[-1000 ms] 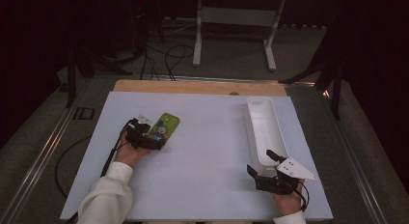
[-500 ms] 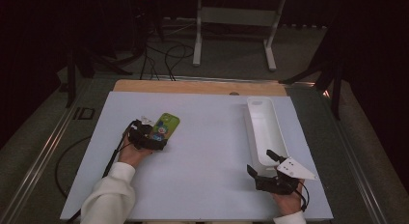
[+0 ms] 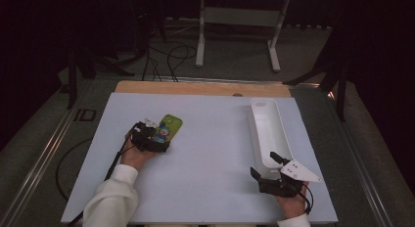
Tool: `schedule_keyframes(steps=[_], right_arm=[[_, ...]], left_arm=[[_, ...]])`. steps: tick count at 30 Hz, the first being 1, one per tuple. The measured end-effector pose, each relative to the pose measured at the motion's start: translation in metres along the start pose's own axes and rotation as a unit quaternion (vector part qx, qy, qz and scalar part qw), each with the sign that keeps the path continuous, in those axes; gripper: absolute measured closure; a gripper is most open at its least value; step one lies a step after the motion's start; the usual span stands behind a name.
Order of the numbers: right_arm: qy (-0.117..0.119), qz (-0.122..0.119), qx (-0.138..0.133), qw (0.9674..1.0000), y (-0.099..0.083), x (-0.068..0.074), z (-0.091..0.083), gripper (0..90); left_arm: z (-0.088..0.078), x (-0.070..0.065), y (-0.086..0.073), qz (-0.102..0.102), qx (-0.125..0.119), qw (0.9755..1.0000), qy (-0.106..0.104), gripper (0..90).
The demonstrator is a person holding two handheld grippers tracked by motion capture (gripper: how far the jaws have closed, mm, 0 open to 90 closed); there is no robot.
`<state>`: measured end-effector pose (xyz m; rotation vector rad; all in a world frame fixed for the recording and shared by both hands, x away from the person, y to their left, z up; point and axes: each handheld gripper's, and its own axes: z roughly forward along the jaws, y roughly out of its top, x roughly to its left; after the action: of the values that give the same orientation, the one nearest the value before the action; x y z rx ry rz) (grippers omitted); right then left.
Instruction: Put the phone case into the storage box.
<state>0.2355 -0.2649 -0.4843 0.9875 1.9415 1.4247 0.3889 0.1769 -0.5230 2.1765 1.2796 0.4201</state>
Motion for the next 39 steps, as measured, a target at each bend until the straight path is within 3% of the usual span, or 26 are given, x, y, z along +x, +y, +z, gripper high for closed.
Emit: schedule_keyframes(steps=[2, 17, 39], right_arm=[[0.0, 0.0, 0.0, 1.0, 0.0, 0.0, 0.0, 9.1], [0.0, 0.0, 0.0, 1.0, 0.0, 0.0, 0.0, 9.1], [0.0, 0.003, 0.001, 1.0, 0.0, -0.001, 0.0, 9.1]], left_arm=[[-0.001, 0.001, 0.0, -0.004, -0.001, 1.0, 0.002, 14.9], [-0.003, -0.003, 0.0, 0.004, -0.003, 0.9999, 0.01, 16.1], [-0.03, -0.004, 0.007, 0.004, -0.048, 0.9986, 0.022, 16.0]])
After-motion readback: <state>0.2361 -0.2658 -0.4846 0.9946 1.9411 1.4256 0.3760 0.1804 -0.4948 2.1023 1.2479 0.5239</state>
